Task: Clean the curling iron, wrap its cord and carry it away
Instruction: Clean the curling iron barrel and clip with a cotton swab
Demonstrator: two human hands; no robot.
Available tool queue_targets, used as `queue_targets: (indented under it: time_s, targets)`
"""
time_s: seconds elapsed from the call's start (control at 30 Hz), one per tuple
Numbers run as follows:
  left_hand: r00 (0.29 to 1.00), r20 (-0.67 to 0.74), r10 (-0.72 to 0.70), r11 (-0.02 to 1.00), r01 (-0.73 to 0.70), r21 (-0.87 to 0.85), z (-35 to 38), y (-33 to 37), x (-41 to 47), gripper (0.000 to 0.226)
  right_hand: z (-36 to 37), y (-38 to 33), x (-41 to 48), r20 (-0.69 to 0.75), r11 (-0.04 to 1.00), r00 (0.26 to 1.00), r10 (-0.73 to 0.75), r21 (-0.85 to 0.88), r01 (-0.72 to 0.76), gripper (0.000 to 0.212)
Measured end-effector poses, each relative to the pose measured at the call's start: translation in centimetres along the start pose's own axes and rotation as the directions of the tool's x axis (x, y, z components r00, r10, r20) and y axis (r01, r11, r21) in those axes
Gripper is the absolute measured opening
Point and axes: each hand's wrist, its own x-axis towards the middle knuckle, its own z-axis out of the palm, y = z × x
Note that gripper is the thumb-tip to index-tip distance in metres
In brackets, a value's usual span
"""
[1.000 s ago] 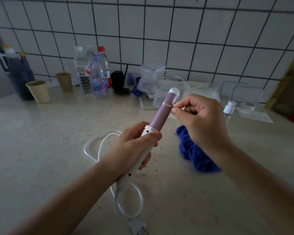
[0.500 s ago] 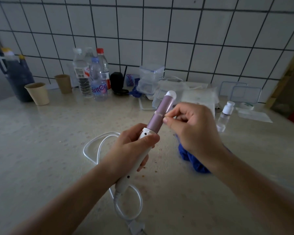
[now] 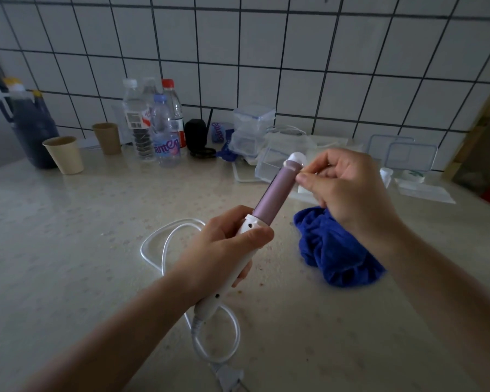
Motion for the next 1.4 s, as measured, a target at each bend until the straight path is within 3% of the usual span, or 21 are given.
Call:
queue_targets:
  time_s: [0.13, 0.33, 0.4, 0.5, 0.6, 0.67, 0.8, 0.87, 1.07, 1.3, 1.4]
  targets:
    - [1.0, 0.009, -0.012, 1.0, 0.012, -0.007, 0.0, -0.2, 0.1, 0.019, -0.4, 0.5, 0.5, -0.052, 0.999, 0.999, 0.011, 0.032, -0.009, 0.023]
    - [0.998, -0.066, -0.015, 0.992, 0.007, -0.123, -0.2, -0.2, 0.3, 0.015, 3.0, 0.4, -2.3, 0.249, 0.997, 0.967, -0.06, -0.026, 0.068, 0.021]
    - [0.998, -0.054, -0.012, 0.991, 0.005, -0.137, -0.2, -0.1, 0.4, 0.02, 3.1, 0.3, -2.3, 0.219, 0.996, 0.973, -0.073, -0.033, 0.082, 0.021]
    - [1.0, 0.005, -0.005, 0.996, 0.005, -0.091, -0.1, -0.1, 0.3, 0.033, 1.3, 0.1, -1.1, 0.046, 0.996, 0.996, -0.08, -0.027, 0.081, 0.022]
    - [0.999, 0.052, -0.004, 0.997, 0.008, -0.083, 0.1, -0.4, 0.1, 0.028, -0.4, 0.1, 0.1, -0.094, 0.997, 0.993, -0.069, -0.042, 0.065, 0.021]
    - [0.999, 0.04, -0.014, 0.995, 0.018, -0.096, 0.1, -0.5, 0.2, 0.028, -0.2, 0.2, 0.0, -0.065, 0.997, 0.996, -0.067, -0.041, 0.064, 0.02]
    - [0.999, -0.036, -0.028, 0.991, 0.023, -0.132, -0.3, -0.5, 0.3, 0.021, 2.5, 0.2, -2.2, 0.201, 0.995, 0.977, -0.069, -0.051, 0.081, 0.021]
    - [0.999, -0.043, -0.021, 0.987, 0.014, -0.158, -0.4, -0.5, 0.4, 0.02, 3.4, 0.2, -2.8, 0.244, 0.993, 0.966, -0.083, -0.058, 0.1, 0.02]
    - [1.0, 0.004, -0.005, 0.99, 0.005, -0.141, -0.3, -0.4, 0.4, 0.034, 1.4, -0.2, -1.3, 0.113, 0.996, 0.989, -0.091, 0.014, 0.09, 0.013]
    - [0.999, -0.035, -0.001, 0.992, -0.003, -0.128, -0.5, -0.4, 0.5, 0.036, 2.5, 0.1, -1.9, 0.175, 0.994, 0.979, -0.105, -0.012, 0.109, 0.012]
    - [1.0, -0.004, -0.001, 0.994, 0.001, -0.111, -0.6, -0.4, 0.5, 0.033, 1.5, 0.2, -1.1, 0.093, 0.993, 0.99, -0.109, -0.028, 0.112, 0.016]
